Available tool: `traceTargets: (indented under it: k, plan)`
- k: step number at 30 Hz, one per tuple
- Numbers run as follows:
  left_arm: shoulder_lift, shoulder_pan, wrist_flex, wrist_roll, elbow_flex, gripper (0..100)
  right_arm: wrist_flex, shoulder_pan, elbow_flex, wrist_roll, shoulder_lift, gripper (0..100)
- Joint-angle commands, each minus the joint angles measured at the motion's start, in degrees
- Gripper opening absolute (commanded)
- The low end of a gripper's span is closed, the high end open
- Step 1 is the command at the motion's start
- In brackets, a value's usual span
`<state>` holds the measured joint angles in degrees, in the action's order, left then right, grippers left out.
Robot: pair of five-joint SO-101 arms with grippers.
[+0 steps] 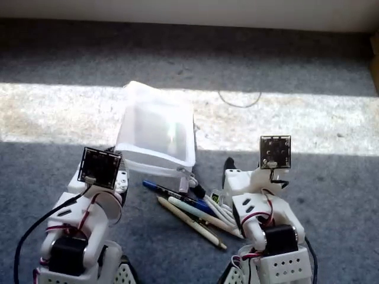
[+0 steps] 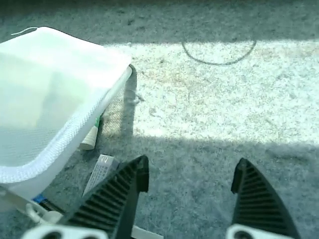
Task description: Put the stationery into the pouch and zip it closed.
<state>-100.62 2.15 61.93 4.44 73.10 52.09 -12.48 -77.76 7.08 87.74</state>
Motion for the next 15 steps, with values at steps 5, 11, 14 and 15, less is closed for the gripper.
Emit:
traceTargets:
  k: [5, 11, 14, 15]
  plan:
    - [2.4, -0.7, 3.3, 0.3, -12.2, 1, -6.2, 0.3, -2.9, 0.5, 0.7, 25.3]
    - [15.7, -0.9, 8.9, 0.3, -24.1, 1, -6.5, 0.2, -3.1, 0.4, 0.6, 25.3]
    - [19.9, -1.7, 10.2, 0.4, -28.9, 1, -6.5, 0.2, -3.1, 0.3, 0.6, 25.3]
    - [20.9, -2.6, 10.3, 0.4, -29.8, 1, -6.5, 0.2, -3.1, 0.3, 0.6, 25.3]
